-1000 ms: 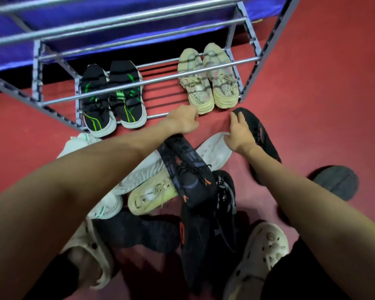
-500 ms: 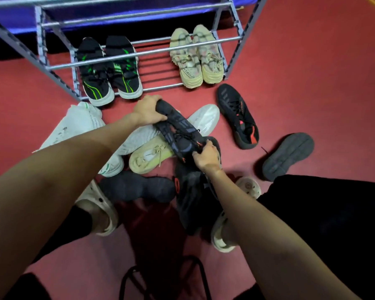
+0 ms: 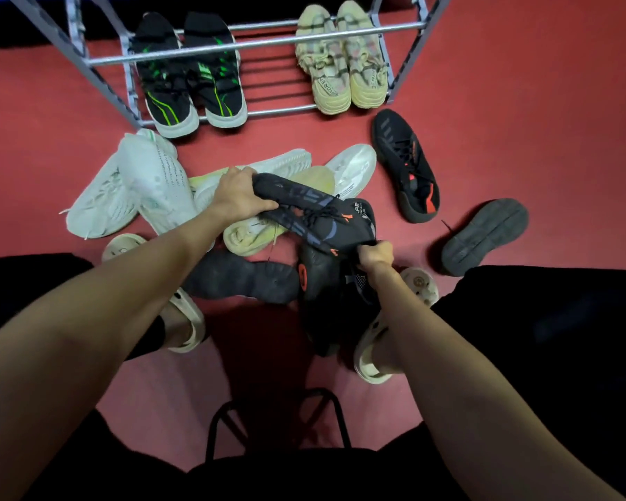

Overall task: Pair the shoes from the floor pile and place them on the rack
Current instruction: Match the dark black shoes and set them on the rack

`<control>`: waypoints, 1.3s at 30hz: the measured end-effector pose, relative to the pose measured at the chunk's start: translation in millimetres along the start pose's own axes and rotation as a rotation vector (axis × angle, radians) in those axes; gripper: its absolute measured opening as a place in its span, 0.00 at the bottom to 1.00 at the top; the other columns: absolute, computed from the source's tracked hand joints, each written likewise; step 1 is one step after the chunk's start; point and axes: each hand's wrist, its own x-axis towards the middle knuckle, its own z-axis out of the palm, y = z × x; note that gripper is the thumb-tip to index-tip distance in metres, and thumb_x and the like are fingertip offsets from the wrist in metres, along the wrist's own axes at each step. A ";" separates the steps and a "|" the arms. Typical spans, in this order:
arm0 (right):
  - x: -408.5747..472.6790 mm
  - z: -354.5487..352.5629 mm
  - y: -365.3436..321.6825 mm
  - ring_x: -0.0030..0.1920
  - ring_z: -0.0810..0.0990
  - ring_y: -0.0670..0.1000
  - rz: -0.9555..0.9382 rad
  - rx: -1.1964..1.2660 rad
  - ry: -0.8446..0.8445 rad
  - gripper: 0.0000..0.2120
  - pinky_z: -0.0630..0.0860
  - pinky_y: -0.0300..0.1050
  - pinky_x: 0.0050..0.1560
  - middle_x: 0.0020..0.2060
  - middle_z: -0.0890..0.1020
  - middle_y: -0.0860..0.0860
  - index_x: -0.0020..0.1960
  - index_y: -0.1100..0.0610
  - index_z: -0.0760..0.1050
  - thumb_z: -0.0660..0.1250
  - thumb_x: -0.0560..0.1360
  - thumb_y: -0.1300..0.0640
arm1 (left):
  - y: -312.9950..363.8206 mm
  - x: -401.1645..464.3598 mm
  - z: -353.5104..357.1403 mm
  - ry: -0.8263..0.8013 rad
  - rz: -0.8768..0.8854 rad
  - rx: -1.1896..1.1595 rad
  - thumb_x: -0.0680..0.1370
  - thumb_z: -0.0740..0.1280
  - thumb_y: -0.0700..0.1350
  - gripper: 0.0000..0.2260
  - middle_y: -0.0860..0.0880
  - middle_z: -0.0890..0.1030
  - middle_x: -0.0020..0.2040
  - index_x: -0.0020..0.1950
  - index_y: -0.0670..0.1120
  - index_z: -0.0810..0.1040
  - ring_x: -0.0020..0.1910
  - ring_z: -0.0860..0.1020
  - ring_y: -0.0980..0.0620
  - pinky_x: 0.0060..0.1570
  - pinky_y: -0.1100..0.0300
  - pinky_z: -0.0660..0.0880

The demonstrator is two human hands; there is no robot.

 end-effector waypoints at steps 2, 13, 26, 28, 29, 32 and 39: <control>0.5 -3.8 -0.3 0.49 0.83 0.64 -0.004 0.070 0.031 0.14 0.80 0.56 0.55 0.49 0.82 0.61 0.54 0.64 0.77 0.63 0.70 0.62 | -0.4 -4.0 2.8 0.009 -0.032 -0.067 0.68 0.75 0.53 0.30 0.41 0.74 0.61 0.64 0.42 0.71 0.61 0.73 0.43 0.59 0.51 0.71; -30.8 -31.1 -30.5 0.31 0.80 0.51 -0.232 0.146 0.134 0.11 0.81 0.49 0.50 0.47 0.78 0.47 0.59 0.56 0.77 0.62 0.77 0.59 | -17.7 -56.6 17.4 -0.164 -0.344 -0.698 0.69 0.75 0.55 0.16 0.45 0.82 0.48 0.44 0.45 0.77 0.40 0.81 0.53 0.37 0.63 0.81; -35.2 -63.0 -90.2 0.24 0.72 0.44 -0.349 0.579 -0.106 0.10 0.74 0.35 0.23 0.30 0.74 0.51 0.41 0.56 0.75 0.60 0.80 0.57 | 5.8 -74.1 -33.9 -0.116 -0.085 -0.513 0.73 0.67 0.61 0.15 0.52 0.77 0.32 0.38 0.50 0.74 0.24 0.76 0.59 0.23 0.65 0.70; -35.1 -55.8 -76.6 0.24 0.75 0.45 -0.262 0.541 -0.148 0.11 0.75 0.37 0.24 0.32 0.76 0.52 0.43 0.58 0.73 0.56 0.81 0.58 | 2.2 -78.2 -33.0 -0.044 -0.118 -0.518 0.74 0.68 0.60 0.16 0.50 0.75 0.31 0.36 0.49 0.73 0.23 0.75 0.56 0.20 0.65 0.70; -33.8 -48.3 -66.8 0.26 0.75 0.47 -0.234 0.455 -0.170 0.10 0.74 0.38 0.25 0.34 0.77 0.54 0.44 0.59 0.72 0.55 0.81 0.60 | -0.1 -80.7 -33.4 -0.020 -0.136 -0.514 0.74 0.67 0.60 0.15 0.49 0.75 0.31 0.36 0.50 0.73 0.25 0.75 0.53 0.21 0.64 0.71; -38.0 -14.9 -35.2 0.29 0.73 0.51 -0.196 0.074 -0.254 0.08 0.71 0.42 0.28 0.40 0.76 0.60 0.41 0.58 0.72 0.58 0.78 0.63 | -14.8 -83.8 -32.1 0.036 -0.178 -0.503 0.74 0.67 0.60 0.15 0.49 0.75 0.32 0.36 0.50 0.73 0.27 0.75 0.50 0.19 0.64 0.72; -49.3 40.9 -9.4 0.70 0.64 0.68 -0.357 -0.574 -0.269 0.41 0.64 0.55 0.71 0.71 0.57 0.66 0.76 0.55 0.52 0.71 0.72 0.49 | -43.0 -87.3 -32.2 0.095 -0.256 -0.641 0.75 0.65 0.60 0.16 0.49 0.78 0.35 0.42 0.48 0.75 0.31 0.76 0.51 0.25 0.60 0.75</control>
